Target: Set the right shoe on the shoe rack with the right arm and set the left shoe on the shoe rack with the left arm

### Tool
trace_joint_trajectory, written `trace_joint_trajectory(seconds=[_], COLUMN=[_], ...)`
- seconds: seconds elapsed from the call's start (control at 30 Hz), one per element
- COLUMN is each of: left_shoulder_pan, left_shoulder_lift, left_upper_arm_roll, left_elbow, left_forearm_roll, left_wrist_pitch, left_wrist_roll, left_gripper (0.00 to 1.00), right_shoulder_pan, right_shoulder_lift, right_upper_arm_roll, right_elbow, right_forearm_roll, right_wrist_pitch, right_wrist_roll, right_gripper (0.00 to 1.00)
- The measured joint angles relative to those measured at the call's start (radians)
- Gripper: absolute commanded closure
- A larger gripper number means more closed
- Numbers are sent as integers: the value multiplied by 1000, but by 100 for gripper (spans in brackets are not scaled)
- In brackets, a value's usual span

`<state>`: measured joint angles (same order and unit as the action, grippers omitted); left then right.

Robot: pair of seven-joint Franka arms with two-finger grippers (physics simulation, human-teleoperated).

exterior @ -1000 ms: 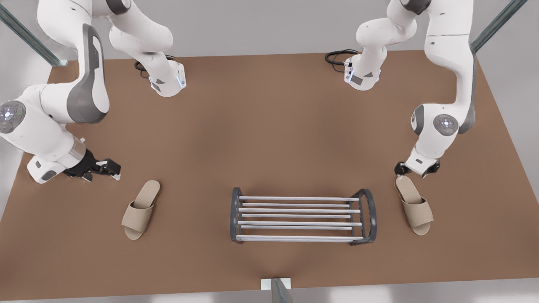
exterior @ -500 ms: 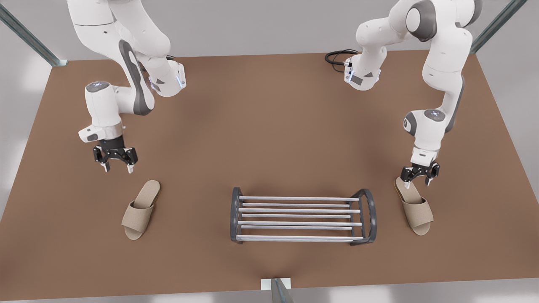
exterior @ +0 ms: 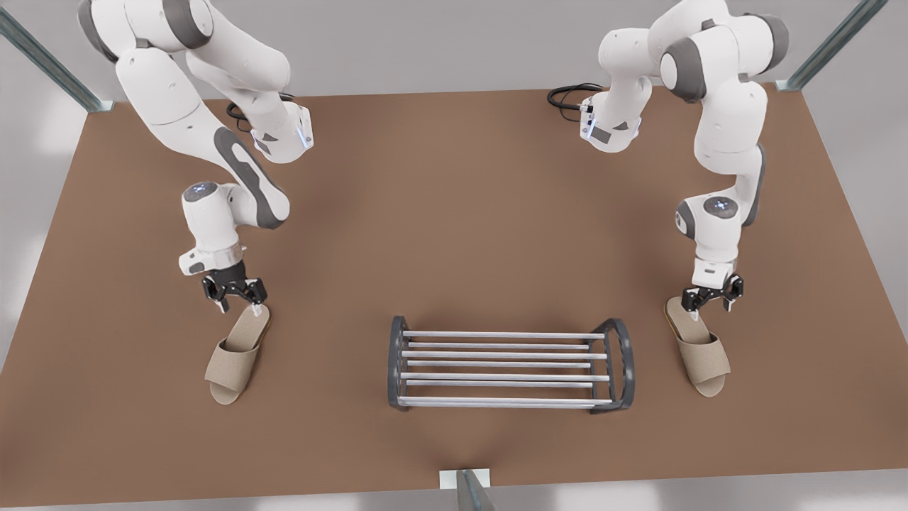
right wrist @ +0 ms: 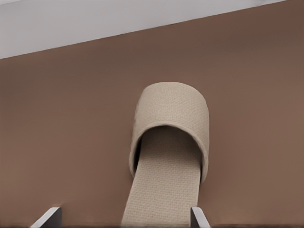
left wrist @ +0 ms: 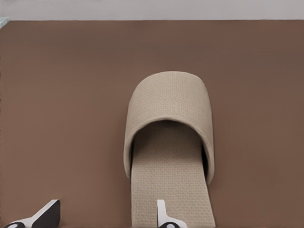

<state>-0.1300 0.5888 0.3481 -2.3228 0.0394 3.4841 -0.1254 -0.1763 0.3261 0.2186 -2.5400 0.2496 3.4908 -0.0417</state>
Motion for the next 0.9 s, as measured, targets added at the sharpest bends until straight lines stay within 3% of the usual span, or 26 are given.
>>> trace_joint_trajectory(seconds=[0.2, 0.3, 0.4, 0.8, 0.83, 0.9], left_shoulder_pan=[-22, -32, -38, -21, 11, 200], left_shoulder_lift=[66, 95, 113, 54, 52, 39], left_upper_arm_roll=[13, 29, 37, 5, -38, -251], left_elbow=[60, 85, 112, 176, 179, 181], left_forearm_roll=[-50, -59, -62, 4, 13, 65], left_wrist_pitch=[7, 9, 10, 12, 12, 12], left_wrist_roll=[-3, -4, -5, -4, -5, -5], left_gripper=[1, 1, 1, 1, 1, 1], right_shoulder_pan=[163, 405, 417, 380, 378, 376], right_shoulder_lift=[74, 141, 122, 171, 176, 187], right_upper_arm_roll=[-143, -314, -377, -387, -387, -387], right_elbow=[55, 107, 107, 175, 181, 193], right_forearm_roll=[113, 232, 284, 334, 335, 336], right_wrist_pitch=[12, 15, 17, 19, 19, 19], right_wrist_roll=[-18, -25, -40, -107, -111, -118], right_gripper=[0, 0, 0, 0, 0, 0])
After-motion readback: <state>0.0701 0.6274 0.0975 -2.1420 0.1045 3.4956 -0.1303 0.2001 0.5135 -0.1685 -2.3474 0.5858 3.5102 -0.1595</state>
